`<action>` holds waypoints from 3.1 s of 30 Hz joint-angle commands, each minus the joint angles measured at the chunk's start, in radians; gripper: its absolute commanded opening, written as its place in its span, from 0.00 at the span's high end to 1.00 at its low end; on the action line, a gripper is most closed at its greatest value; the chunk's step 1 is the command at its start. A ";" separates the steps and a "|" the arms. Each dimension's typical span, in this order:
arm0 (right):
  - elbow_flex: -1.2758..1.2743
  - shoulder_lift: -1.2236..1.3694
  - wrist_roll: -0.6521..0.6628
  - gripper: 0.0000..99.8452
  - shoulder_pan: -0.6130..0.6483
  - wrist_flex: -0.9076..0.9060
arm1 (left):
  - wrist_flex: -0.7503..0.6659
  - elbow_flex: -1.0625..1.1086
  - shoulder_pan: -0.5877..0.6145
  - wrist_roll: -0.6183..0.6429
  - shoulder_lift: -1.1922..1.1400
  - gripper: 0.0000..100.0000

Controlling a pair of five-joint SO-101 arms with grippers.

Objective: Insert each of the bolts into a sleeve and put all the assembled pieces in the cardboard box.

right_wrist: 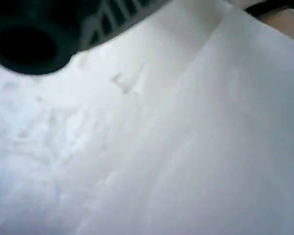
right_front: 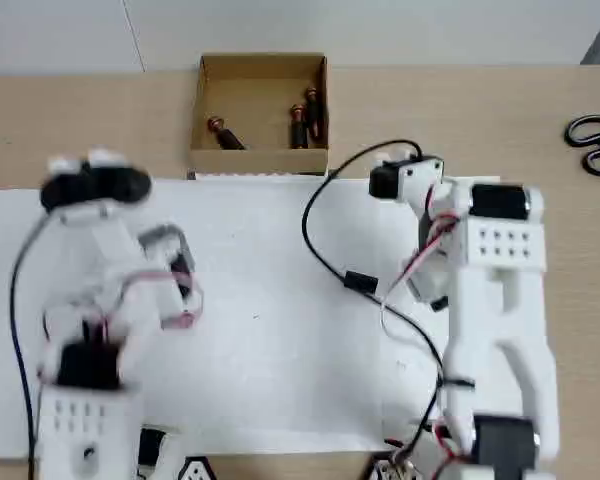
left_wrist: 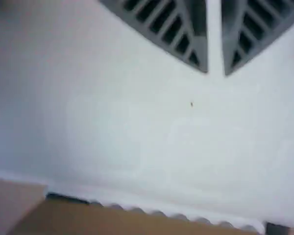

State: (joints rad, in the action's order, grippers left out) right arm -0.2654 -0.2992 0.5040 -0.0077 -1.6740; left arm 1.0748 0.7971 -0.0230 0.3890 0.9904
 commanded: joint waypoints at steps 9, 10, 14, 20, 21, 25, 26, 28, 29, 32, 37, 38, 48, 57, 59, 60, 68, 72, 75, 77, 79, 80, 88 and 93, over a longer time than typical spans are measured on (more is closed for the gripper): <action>-0.358 -0.450 -0.006 0.99 -0.015 0.021 | 0.396 -0.605 0.095 -0.176 -0.652 0.99; -0.382 -0.479 -0.006 0.99 -0.025 0.022 | 0.439 -0.634 0.095 -0.178 -0.697 0.99; -0.451 -0.562 0.017 0.99 -0.084 0.022 | 0.554 -0.733 0.095 -0.017 -0.839 0.99; -0.463 -0.602 0.083 0.99 -0.182 0.024 | 0.532 -0.779 0.092 0.176 -0.942 0.99; -0.463 -0.602 0.084 0.99 -0.186 0.030 | 0.529 -0.779 0.089 0.178 -0.953 0.99; -0.465 -0.602 0.080 0.99 -0.183 0.064 | 0.537 -0.777 0.094 0.285 -0.985 0.99; -0.465 -0.602 0.080 0.99 -0.185 0.079 | 0.537 -0.777 0.103 0.364 -0.994 0.99; -0.465 -0.601 0.078 0.99 -0.186 0.111 | 0.534 -0.777 0.110 0.543 -1.014 0.99; -0.466 -0.601 0.078 0.99 -0.186 0.125 | 0.532 -0.777 0.114 0.646 -1.030 0.99; -0.471 -0.599 0.077 1.00 -0.186 0.171 | 0.531 -0.777 0.133 0.908 -1.083 0.99; -0.473 -0.591 0.078 1.00 -0.186 0.226 | 0.534 -0.777 0.157 0.948 -1.181 0.99; -0.473 -0.579 0.078 1.00 -0.188 0.229 | 0.529 -0.777 0.167 0.950 -1.200 0.99; -0.465 -0.367 0.031 1.00 -0.186 0.292 | 0.416 -0.782 0.279 0.947 -1.266 0.99; -0.465 -0.323 0.031 1.00 -0.185 0.303 | 0.414 -0.782 0.278 0.947 -1.274 0.89; -0.465 -0.323 0.031 1.00 -0.185 0.302 | 0.402 -0.780 0.281 0.948 -1.274 0.88; -0.465 -0.323 0.031 1.00 -0.185 0.300 | 0.396 -0.780 0.282 0.948 -1.274 0.88; -0.465 -0.323 0.031 1.00 -0.185 0.298 | 0.387 -0.782 0.350 0.942 -1.267 0.88; -0.465 -0.323 0.031 1.00 -0.183 0.298 | 0.387 -0.780 0.356 0.942 -1.275 0.88; -0.465 -0.323 0.031 1.00 -0.183 0.298 | 0.385 -0.777 0.356 0.942 -1.275 0.88; -0.465 -0.323 0.031 1.00 -0.183 0.298 | 0.365 -0.774 0.356 0.942 -1.275 0.88; -0.465 -0.323 0.031 1.00 -0.183 0.297 | 0.324 -0.750 0.356 0.942 -1.275 0.88; -0.465 -0.323 0.031 1.00 -0.183 0.297 | 0.301 -0.734 0.356 0.942 -1.275 0.88; -0.465 -0.323 0.031 1.00 -0.183 0.297 | 0.176 -0.618 0.356 0.942 -1.275 0.88; -0.465 -0.323 0.031 1.00 -0.183 0.297 | 0.173 -0.602 0.358 0.948 -1.275 0.88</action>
State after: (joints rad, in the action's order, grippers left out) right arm -0.7442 -0.6245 0.5485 -0.1857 -1.3840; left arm 1.2620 0.1910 0.3268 1.3326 -0.2892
